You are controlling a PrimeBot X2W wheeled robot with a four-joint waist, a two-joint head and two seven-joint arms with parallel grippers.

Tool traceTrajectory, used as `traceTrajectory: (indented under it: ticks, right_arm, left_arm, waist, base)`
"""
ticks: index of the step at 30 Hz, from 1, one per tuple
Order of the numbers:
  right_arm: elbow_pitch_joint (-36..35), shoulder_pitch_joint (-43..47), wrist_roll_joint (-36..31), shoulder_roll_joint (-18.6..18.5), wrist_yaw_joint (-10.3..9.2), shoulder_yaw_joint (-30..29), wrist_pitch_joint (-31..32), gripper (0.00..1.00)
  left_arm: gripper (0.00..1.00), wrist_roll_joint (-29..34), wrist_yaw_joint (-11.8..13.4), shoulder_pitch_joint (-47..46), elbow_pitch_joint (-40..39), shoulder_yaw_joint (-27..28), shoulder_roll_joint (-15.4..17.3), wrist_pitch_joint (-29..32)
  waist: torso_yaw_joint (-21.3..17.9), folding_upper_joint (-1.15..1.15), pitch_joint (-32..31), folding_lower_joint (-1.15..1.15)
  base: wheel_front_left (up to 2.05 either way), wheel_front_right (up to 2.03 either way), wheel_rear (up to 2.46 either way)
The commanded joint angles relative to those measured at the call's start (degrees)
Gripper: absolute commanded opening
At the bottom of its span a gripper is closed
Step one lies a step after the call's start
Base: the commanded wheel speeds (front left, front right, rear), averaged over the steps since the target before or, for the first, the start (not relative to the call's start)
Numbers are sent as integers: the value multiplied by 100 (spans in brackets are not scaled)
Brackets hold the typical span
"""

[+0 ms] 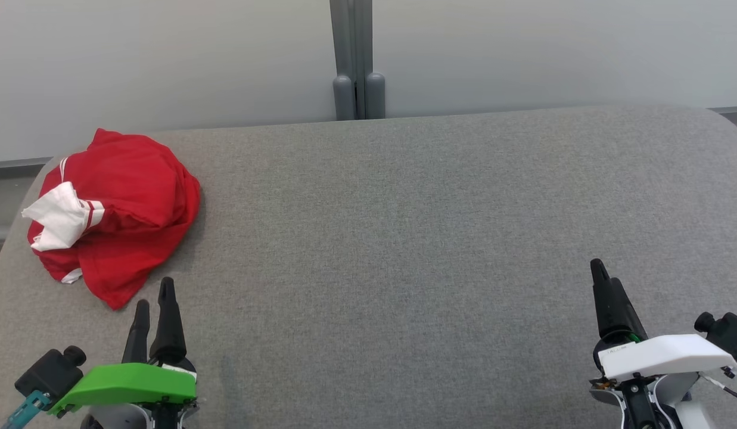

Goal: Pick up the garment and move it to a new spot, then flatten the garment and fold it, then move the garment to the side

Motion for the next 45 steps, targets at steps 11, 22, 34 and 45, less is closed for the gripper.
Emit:
traceTrajectory:
  ticks: [11,22,34,45]
  right_arm:
    - [-157,32,-867,-59,3,122,-233,100]
    - [-218,104,-1571,-90,3,252,-404,100]
    - [-232,176,-2306,-127,4,343,-578,100]
    - [-205,249,-2923,-152,4,395,-721,100]
  left_arm:
    - [100,1033,58,3,-49,-157,56,-224]
    - [100,1913,65,58,-31,-330,61,-398]
    - [100,2698,77,146,-18,-556,68,-566]
    - [100,3293,147,173,49,-626,74,-713]
  waist:
    - [18,0,-17,0]
    - [40,0,-45,0]
    - [80,0,-73,0]
    - [119,0,-98,0]
  base:
    - [0,0,0]
    - [0,0,0]
    - [0,0,0]
    - [0,0,0]
